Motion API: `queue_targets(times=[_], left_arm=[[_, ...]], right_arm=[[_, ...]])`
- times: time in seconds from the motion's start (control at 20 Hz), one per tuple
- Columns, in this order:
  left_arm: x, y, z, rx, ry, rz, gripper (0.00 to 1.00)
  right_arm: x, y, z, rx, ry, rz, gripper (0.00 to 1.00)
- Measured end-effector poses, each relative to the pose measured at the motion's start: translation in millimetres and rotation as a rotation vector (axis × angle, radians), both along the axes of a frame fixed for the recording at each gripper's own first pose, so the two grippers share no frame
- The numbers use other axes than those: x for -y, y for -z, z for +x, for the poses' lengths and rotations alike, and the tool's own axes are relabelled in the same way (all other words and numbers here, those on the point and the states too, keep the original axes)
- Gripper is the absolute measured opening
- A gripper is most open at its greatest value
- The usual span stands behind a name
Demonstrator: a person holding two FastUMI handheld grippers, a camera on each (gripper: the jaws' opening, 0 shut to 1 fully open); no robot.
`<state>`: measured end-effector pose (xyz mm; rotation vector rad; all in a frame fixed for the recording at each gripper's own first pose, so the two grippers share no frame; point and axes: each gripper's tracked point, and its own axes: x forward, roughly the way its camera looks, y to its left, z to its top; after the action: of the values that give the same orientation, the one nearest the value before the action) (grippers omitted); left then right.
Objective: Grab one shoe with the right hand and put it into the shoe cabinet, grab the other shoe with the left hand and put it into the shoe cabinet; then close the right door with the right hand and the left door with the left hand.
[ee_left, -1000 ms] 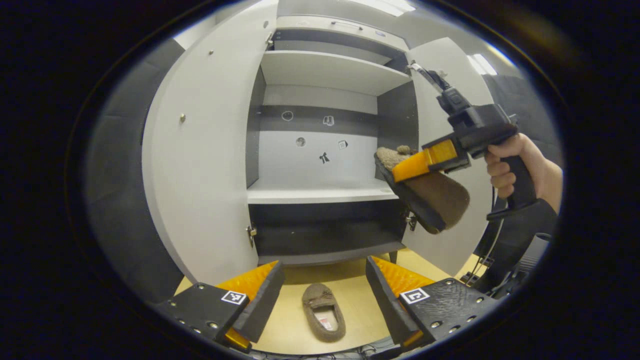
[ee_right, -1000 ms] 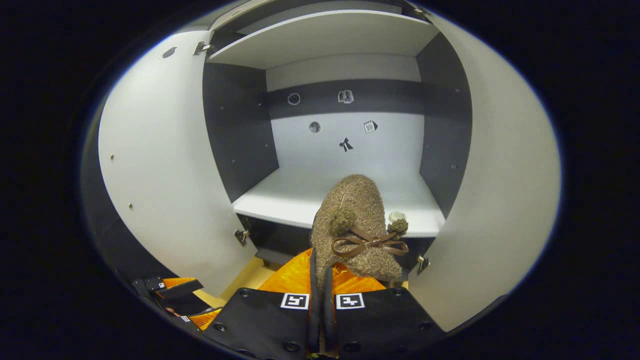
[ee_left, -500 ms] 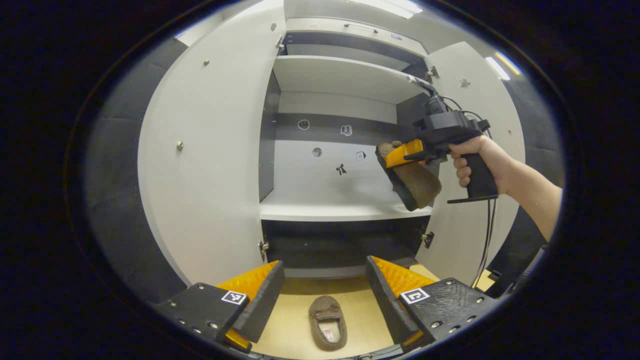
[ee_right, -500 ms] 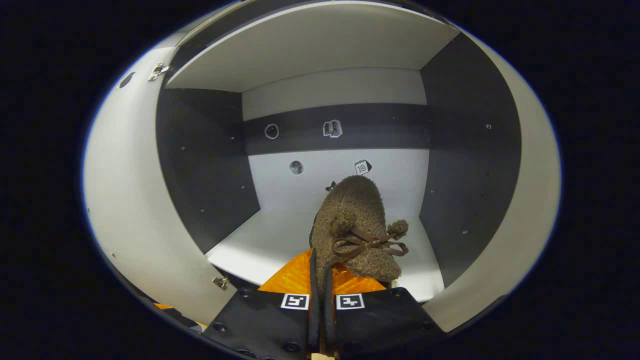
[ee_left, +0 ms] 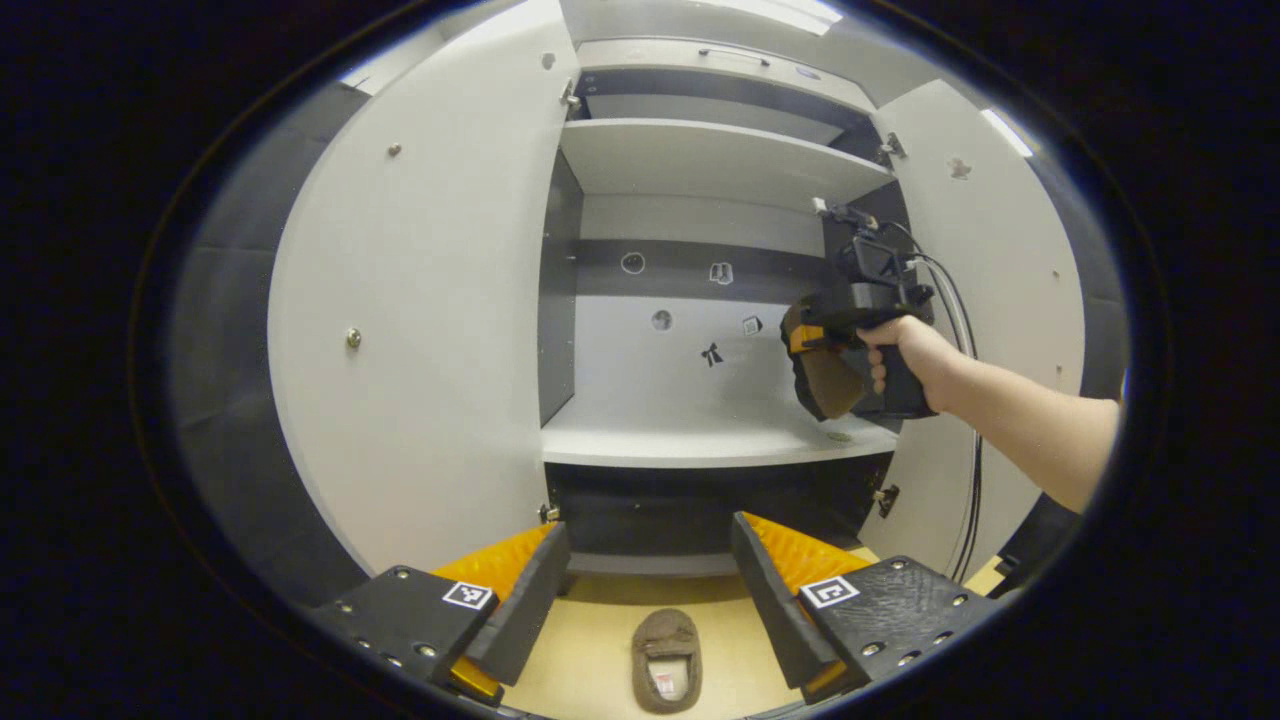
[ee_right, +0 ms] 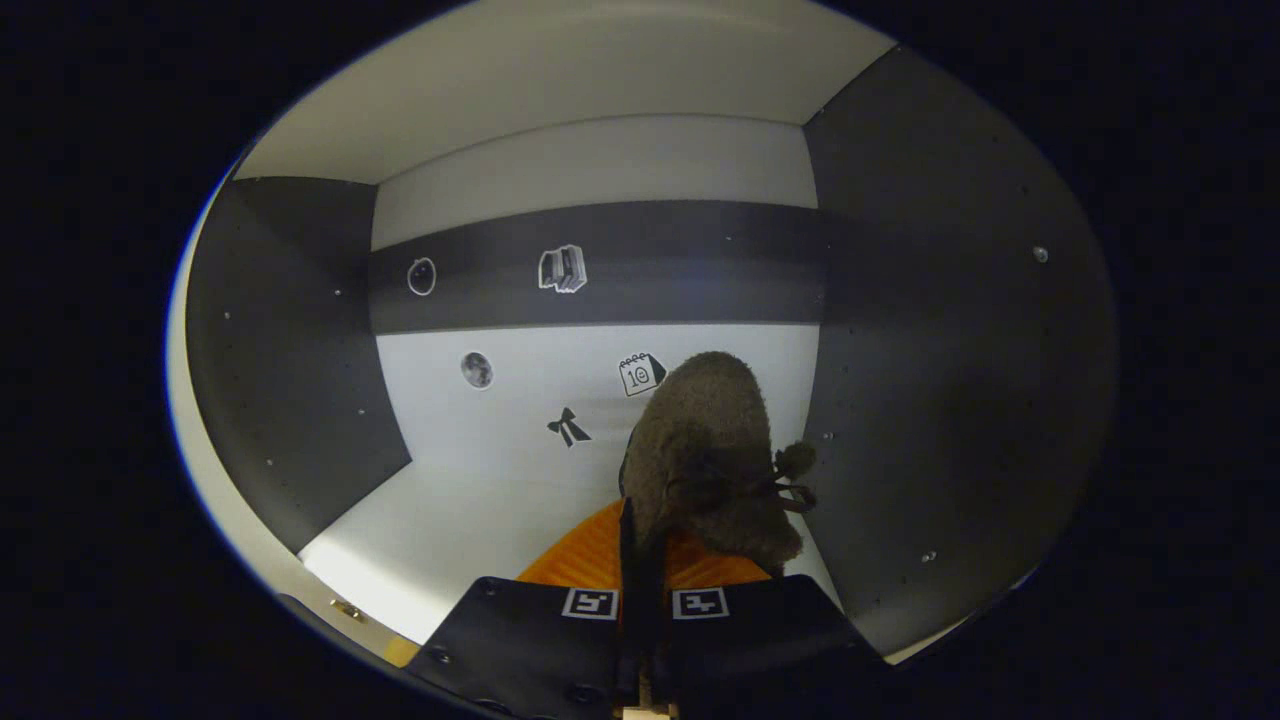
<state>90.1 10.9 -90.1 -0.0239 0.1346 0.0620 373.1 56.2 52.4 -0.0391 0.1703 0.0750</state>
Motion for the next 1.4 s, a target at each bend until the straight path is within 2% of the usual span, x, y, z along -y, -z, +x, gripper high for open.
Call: queue_targets(times=[0.2,0.4,0.55,0.6,0.65,0.7,0.75,0.8,0.95,1.0,1.25,1.3,1.4], left_arm=[[-4,1,3,-0.01,-0.025,0.016,0.95],[-5,-1,4,-0.005,-0.045,0.028,0.95],[-5,-1,4,-0.007,-0.05,0.022,0.95],[-5,0,4,-0.007,-0.051,0.02,0.95],[-5,0,4,-0.006,-0.052,0.019,0.95],[-5,0,4,-0.004,-0.051,0.018,0.95],[-4,0,4,-0.002,-0.051,0.016,0.95],[-4,0,4,0.002,-0.05,0.014,0.95],[-3,-1,3,0.009,-0.045,0.01,0.95],[-3,0,3,0.009,-0.044,0.008,0.95],[-4,2,2,-0.007,-0.041,0.002,0.95],[-5,1,2,-0.013,-0.042,0.002,0.95],[-4,1,3,-0.028,-0.039,-0.002,0.95]], right_arm=[[-6,23,17,-0.026,-0.02,-0.056,0.05],[-7,21,25,0.006,0.01,-0.021,0.05],[-9,22,26,0.01,0.0,-0.023,0.08],[-10,24,25,0.001,-0.01,-0.025,0.13],[-12,27,24,-0.013,-0.018,-0.022,0.12],[-14,31,22,-0.035,-0.026,-0.017,0.29],[-19,32,18,-0.041,-0.055,-0.008,0.32],[-22,31,13,-0.052,-0.064,-0.009,0.42],[-23,24,-1,-0.044,-0.074,-0.051,0.97],[-24,23,-5,-0.036,-0.077,-0.058,1.0],[-23,-9,-42,0.043,-0.08,-0.05,1.0],[-23,-16,-51,0.063,-0.077,-0.049,0.97],[-23,-30,-71,0.11,-0.076,-0.039,1.0]])
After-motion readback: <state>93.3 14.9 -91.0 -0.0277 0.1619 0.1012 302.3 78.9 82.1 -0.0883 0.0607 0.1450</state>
